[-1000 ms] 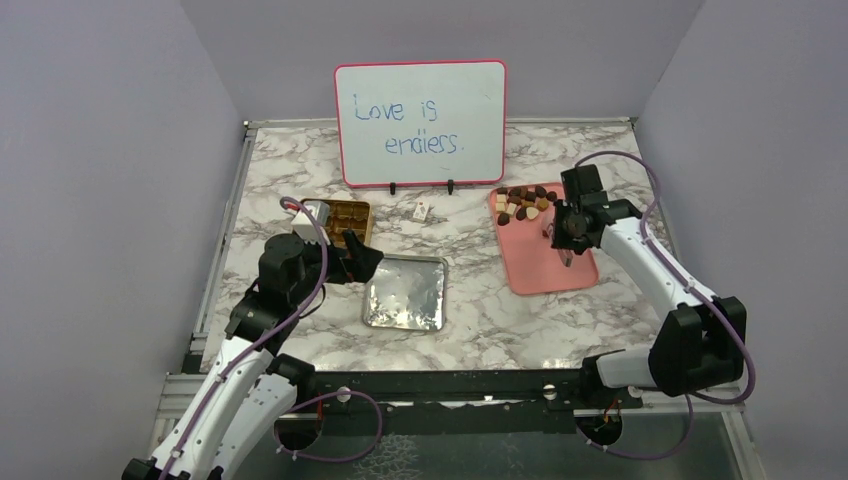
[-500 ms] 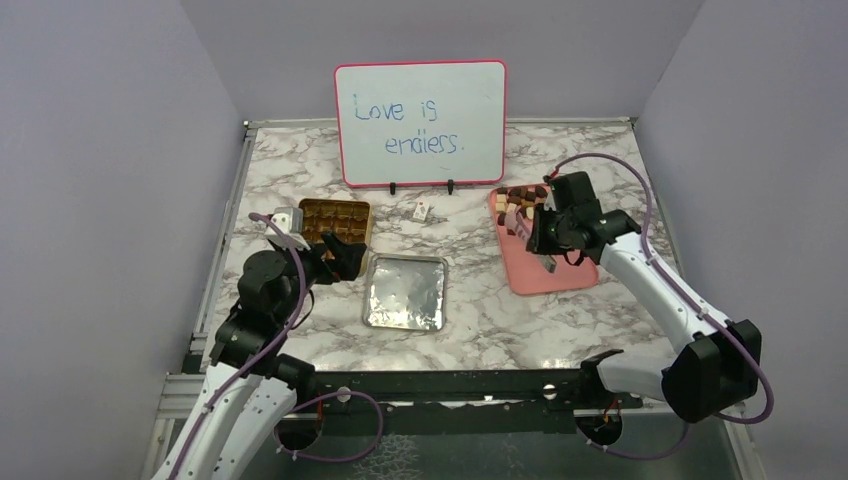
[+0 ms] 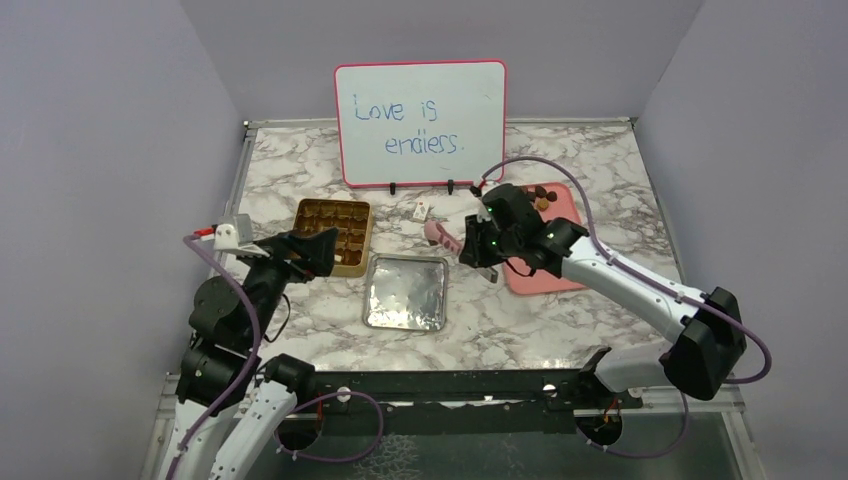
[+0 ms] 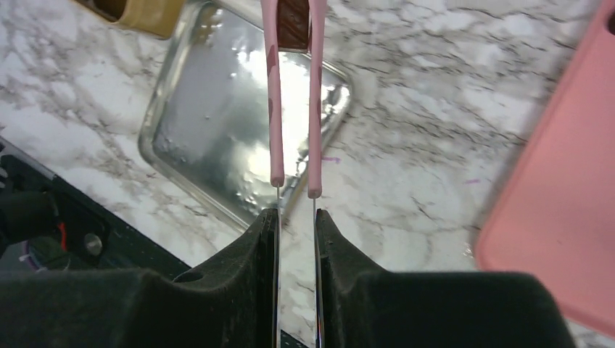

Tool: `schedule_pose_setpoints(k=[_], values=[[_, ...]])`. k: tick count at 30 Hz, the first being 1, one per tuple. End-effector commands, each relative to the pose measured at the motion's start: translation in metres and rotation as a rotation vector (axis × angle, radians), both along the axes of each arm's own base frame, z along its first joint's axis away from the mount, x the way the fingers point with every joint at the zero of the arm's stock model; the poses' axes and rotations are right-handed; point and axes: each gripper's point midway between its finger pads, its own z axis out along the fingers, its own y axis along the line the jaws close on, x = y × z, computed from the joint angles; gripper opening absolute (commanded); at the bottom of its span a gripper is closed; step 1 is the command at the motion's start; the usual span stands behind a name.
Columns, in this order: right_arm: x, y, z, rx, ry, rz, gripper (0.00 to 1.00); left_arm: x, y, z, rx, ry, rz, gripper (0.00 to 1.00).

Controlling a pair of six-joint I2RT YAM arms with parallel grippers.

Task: Pack the chocolate
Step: Place the fake chocolate in the packing box.

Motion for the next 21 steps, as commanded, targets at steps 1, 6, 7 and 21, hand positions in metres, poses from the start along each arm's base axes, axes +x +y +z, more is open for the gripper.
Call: schedule_pose_setpoints(k=[1,6,7,21], values=[[0.003,0.057,0.033,0.149,-0.085,0.074,0.25,-0.014,0.024,0.031,-0.082,-0.047,0.106,0.99],[-0.007,0.105,0.037,0.183,-0.097,0.162,0.25,-0.022,0.025,0.049,-0.116,-0.058,0.099,0.99],[-0.008,0.114,0.035,0.170,-0.102,0.173,0.25,-0.024,0.024,0.051,-0.120,-0.061,0.091,0.99],[-0.022,0.233,0.032,0.249,-0.153,0.360,0.26,-0.038,0.021,0.072,-0.161,-0.106,0.047,0.99]])
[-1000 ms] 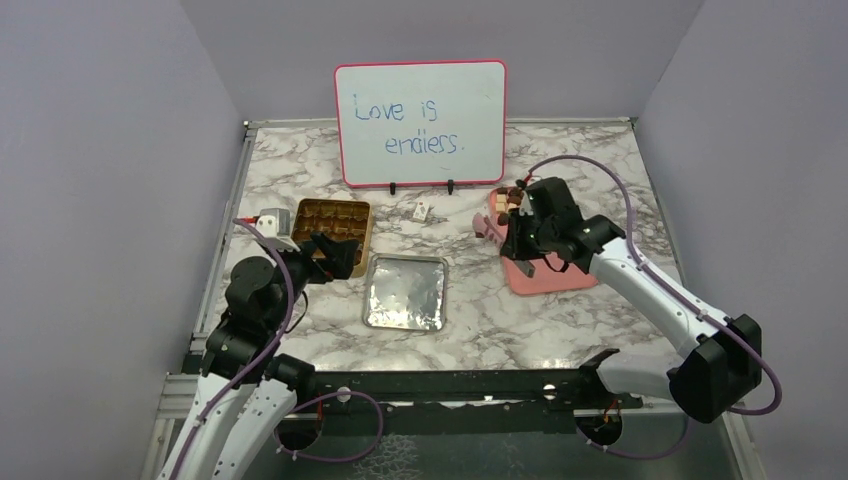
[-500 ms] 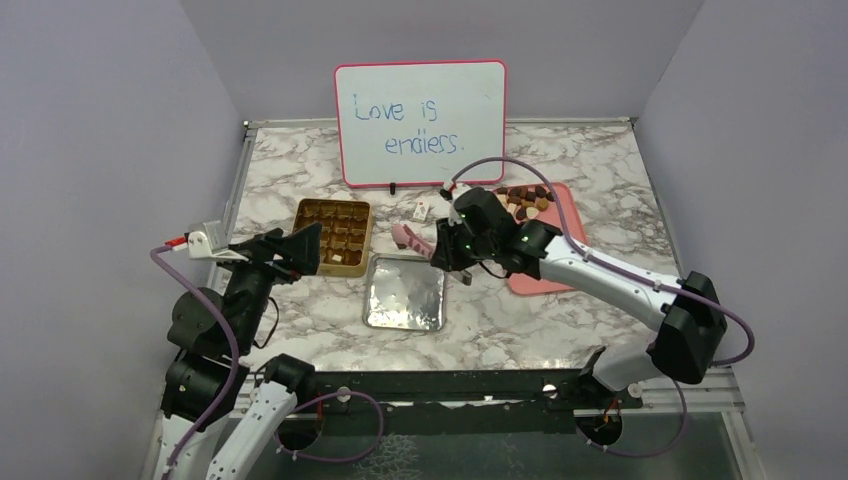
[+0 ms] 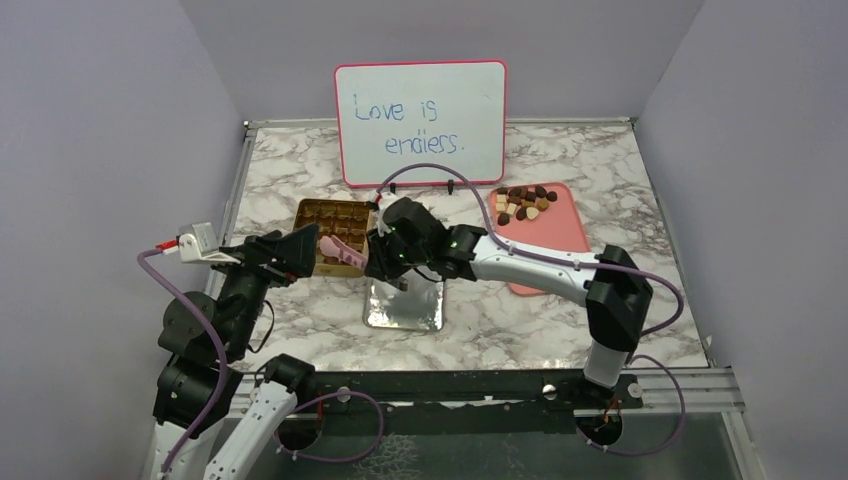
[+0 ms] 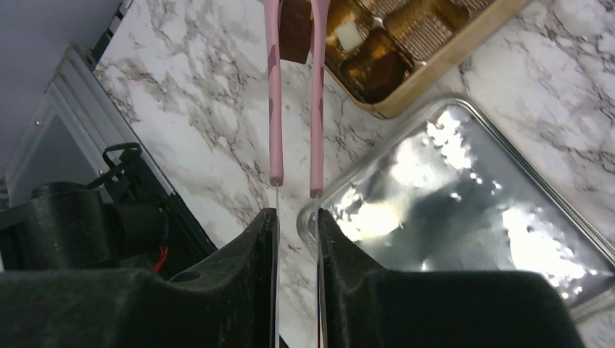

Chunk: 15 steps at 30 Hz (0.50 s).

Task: Pack the chocolate
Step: Place the fake chocolate in the packing box.

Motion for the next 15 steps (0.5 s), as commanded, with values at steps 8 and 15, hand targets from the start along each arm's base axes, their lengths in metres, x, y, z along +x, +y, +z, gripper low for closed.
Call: schedule_pose_setpoints(k=[8,15], values=[[0.014,0.057,0.006,0.070,-0.067,0.059,0.28,-0.011,0.004,0.017,-0.007,-0.049,-0.002,0.99],[0.018,0.063,-0.013,0.025,-0.074,0.057,0.31,-0.011,0.007,0.015,0.010,-0.053,0.010,0.99]])
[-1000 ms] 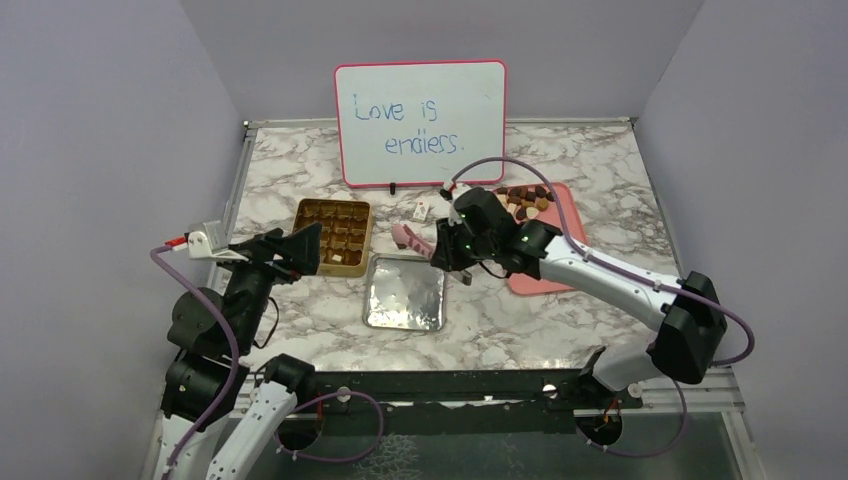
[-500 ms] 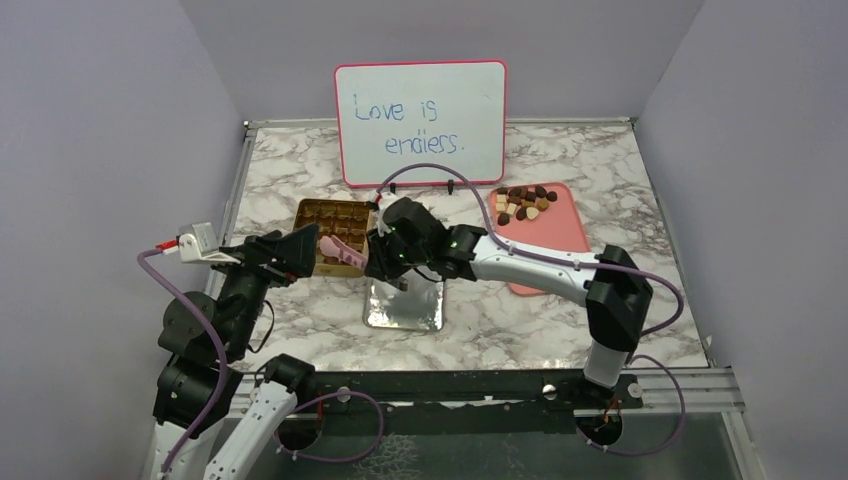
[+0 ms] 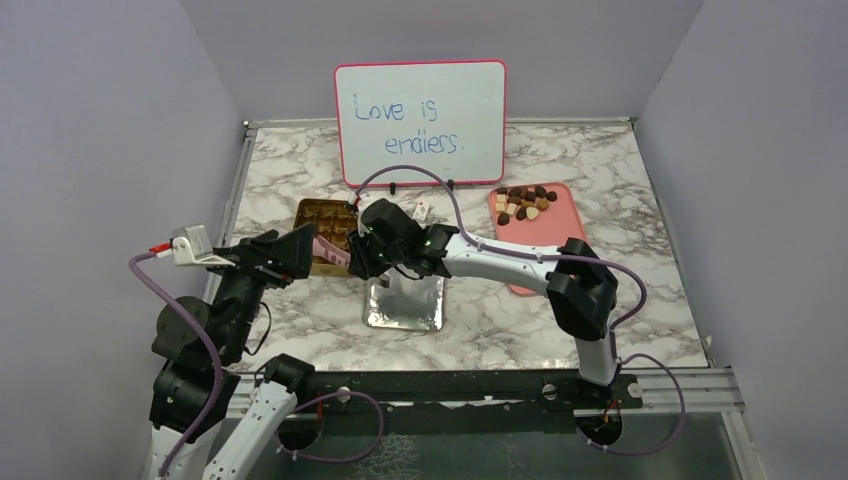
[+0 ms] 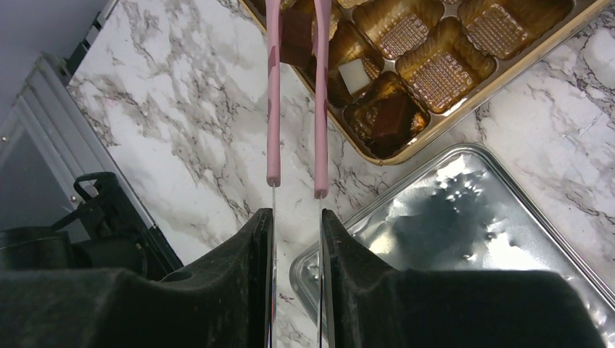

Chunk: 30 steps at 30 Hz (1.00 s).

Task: Pack the chocolate
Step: Place the fake chocolate in the packing box.

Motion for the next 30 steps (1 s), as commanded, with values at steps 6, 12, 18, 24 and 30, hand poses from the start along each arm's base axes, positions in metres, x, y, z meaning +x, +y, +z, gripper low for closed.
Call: schedule_pose_setpoints(k=[6,12,18,24,30], values=[[0.004,0.013,0.007,0.011,-0.046,0.010,0.35,-0.003,0.005,0.000,0.018,-0.017,0.016,0.99],[0.004,0.009,0.011,0.009,-0.048,-0.001,0.37,-0.001,0.006,-0.006,0.038,-0.010,0.024,0.99],[0.001,0.003,0.025,0.016,-0.055,0.001,0.36,0.003,0.005,-0.018,0.054,0.010,0.028,0.99],[-0.004,-0.017,0.041,-0.001,-0.071,-0.018,0.36,0.011,0.007,-0.041,0.097,0.050,0.053,0.99],[0.003,-0.060,0.047,-0.097,-0.136,-0.112,0.36,0.018,0.003,-0.062,0.123,0.081,0.043,0.99]])
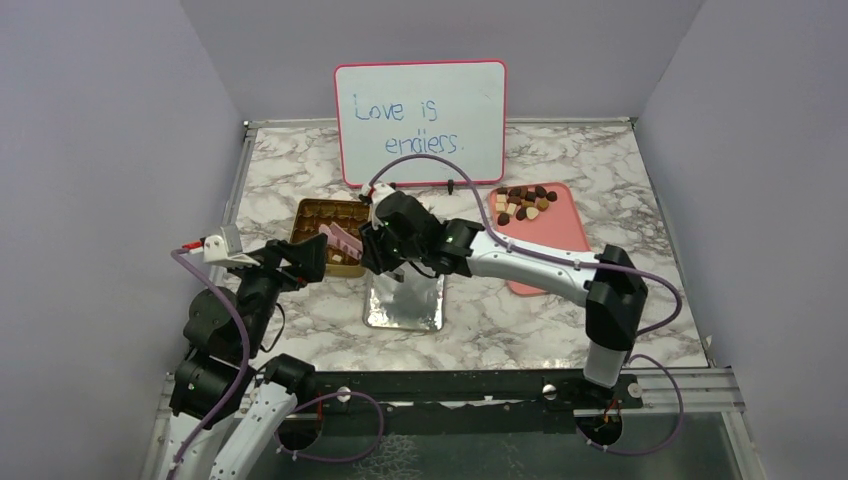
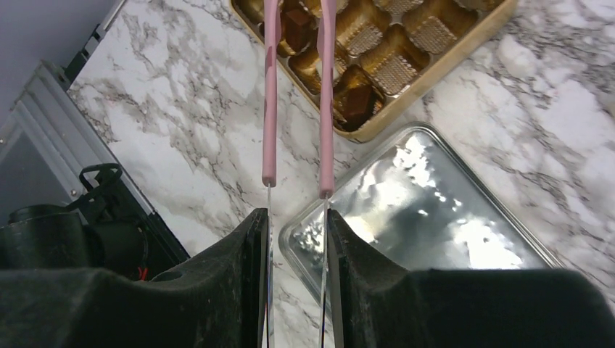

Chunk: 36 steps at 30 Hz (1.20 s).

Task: Pack the chocolate
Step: Place the fake chocolate in the packing box.

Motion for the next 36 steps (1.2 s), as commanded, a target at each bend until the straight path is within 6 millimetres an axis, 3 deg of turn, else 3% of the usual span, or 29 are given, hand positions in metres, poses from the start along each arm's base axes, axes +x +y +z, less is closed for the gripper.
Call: schedule_pose_setpoints(k=[1,9,16,24,29,36], values=[[0.007,-0.043,0.015,-0.099,-0.088,-0.106,0.36,0.004,0.001,-0.014,0.036,0.006,0.006,0.99],[0.023,-0.135,0.022,-0.281,-0.142,-0.335,0.36,0.020,-0.006,-0.054,0.137,0.056,-0.015,0.99],[0.040,-0.218,0.023,-0.373,-0.118,-0.540,0.36,0.029,-0.013,-0.062,0.226,0.080,-0.054,0.99],[0.055,-0.299,0.001,-0.494,-0.067,-0.723,0.36,0.029,-0.020,-0.076,0.236,0.107,-0.097,0.99],[0.066,-0.322,-0.013,-0.524,-0.027,-0.760,0.37,0.028,-0.021,-0.077,0.239,0.105,-0.102,0.99],[0.076,-0.325,-0.034,-0.526,0.015,-0.754,0.37,0.026,-0.019,-0.075,0.236,0.092,-0.097,0.99]])
